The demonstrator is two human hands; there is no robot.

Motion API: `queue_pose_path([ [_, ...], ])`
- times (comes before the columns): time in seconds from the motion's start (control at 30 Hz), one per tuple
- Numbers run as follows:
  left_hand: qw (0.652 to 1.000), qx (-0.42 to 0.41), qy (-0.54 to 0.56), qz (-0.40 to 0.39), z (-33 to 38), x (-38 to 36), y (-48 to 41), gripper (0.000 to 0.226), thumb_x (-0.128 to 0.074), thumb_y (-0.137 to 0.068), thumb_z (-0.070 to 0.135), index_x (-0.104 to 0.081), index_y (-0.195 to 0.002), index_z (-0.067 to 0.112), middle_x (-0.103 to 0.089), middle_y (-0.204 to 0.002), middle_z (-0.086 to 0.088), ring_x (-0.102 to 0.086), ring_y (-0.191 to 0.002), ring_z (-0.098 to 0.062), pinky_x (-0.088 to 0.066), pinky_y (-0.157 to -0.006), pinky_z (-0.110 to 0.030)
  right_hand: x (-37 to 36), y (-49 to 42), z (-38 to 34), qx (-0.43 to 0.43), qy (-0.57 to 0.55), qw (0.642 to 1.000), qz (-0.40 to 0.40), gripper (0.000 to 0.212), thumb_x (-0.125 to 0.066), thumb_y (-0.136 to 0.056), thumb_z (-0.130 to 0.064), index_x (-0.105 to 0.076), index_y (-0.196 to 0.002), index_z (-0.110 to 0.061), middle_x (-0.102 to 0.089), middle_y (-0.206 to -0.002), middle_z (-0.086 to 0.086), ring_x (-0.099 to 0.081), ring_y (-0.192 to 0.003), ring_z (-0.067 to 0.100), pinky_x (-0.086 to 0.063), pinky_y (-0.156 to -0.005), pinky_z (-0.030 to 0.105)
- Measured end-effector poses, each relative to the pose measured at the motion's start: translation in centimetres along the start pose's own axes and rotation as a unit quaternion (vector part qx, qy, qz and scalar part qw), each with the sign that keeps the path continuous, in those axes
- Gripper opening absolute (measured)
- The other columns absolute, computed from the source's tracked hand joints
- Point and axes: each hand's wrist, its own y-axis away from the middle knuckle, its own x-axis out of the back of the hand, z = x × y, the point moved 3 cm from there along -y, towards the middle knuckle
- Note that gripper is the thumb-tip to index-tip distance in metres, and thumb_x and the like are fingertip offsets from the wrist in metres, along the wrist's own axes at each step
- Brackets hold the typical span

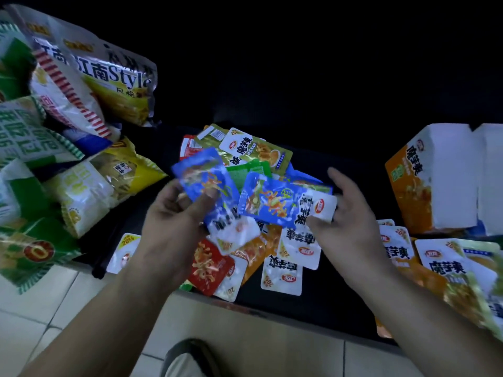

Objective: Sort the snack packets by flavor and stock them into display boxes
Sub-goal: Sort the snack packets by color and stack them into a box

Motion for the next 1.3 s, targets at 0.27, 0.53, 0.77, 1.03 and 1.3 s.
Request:
queue_pose_path([
  [0.27, 0.985, 0.052, -0.022, 0.162, -4.7, -0.1, 3.6, 0.016, -0.074, -0.095, 0.027, -0.074, -0.088, 0.012, -0.077, -0.092, -0.022, -0.075, -0.075, -0.034, -0.061, -0.066, -0.045, 1.1, 2.4, 1.2, -0.031, -0.043, 0.997, 0.057, 0.078, -0.064, -0.095, 0.006, -0.04, -0.149, -0.045, -0.072, -0.118, -0.005, -0.071, -0.099, -0.001, -0.061, -0.072, 0.022],
  [0.53, 0.983, 0.161, 0.092, 0.006, -5.8, -6.1, 5.9, 0.019, -0.066, -0.098, 0.023, -0.068, -0.093, 0.005, -0.075, -0.108, -0.026, -0.074, -0.102, -0.043, -0.055, -0.095, -0.065, 0.2, 4.3, 0.2, -0.038, -0.056, 0.998, 0.01, 0.079, -0.067, -0.095, 0.004, -0.039, -0.146, -0.049, -0.078, -0.103, -0.012, -0.072, -0.099, 0.0, -0.057, -0.07, 0.015],
  [0.77, 0.987, 0.135, 0.09, 0.019, -5.3, -6.3, 4.6, 0.032, -0.075, -0.092, 0.028, -0.064, -0.099, -0.001, -0.073, -0.116, -0.024, -0.068, -0.115, -0.045, -0.049, -0.104, -0.067, 1.0, 5.0, 0.6, -0.09, -0.047, 0.994, -0.033, 0.083, -0.065, -0.097, 0.002, -0.033, -0.15, -0.053, -0.078, -0.105, -0.012, -0.074, -0.098, 0.004, -0.06, -0.082, 0.034],
  [1.03, 0.998, 0.038, -0.023, 0.04, -4.1, -5.0, 3.5, 0.016, -0.08, -0.089, 0.017, -0.071, -0.101, 0.012, -0.076, -0.098, -0.02, -0.075, -0.092, -0.041, -0.058, -0.081, -0.068, 1.9, 4.5, -0.1, -0.082, -0.058, 0.995, -0.021, 0.069, -0.061, -0.102, -0.011, -0.032, -0.156, -0.042, -0.072, -0.119, -0.014, -0.058, -0.109, -0.01, -0.049, -0.103, 0.033],
  [1.3, 0.997, 0.013, -0.077, 0.017, -6.6, -7.2, 3.9, 0.029, -0.088, -0.082, 0.021, -0.073, -0.107, 0.023, -0.072, -0.103, -0.017, -0.074, -0.091, -0.031, -0.059, -0.087, -0.053, 0.4, 4.4, 0.1, -0.096, -0.104, 0.99, 0.001, 0.022, -0.06, -0.101, -0.003, -0.073, -0.11, -0.017, -0.08, -0.096, -0.003, -0.077, -0.088, 0.013, -0.057, -0.067, 0.02],
])
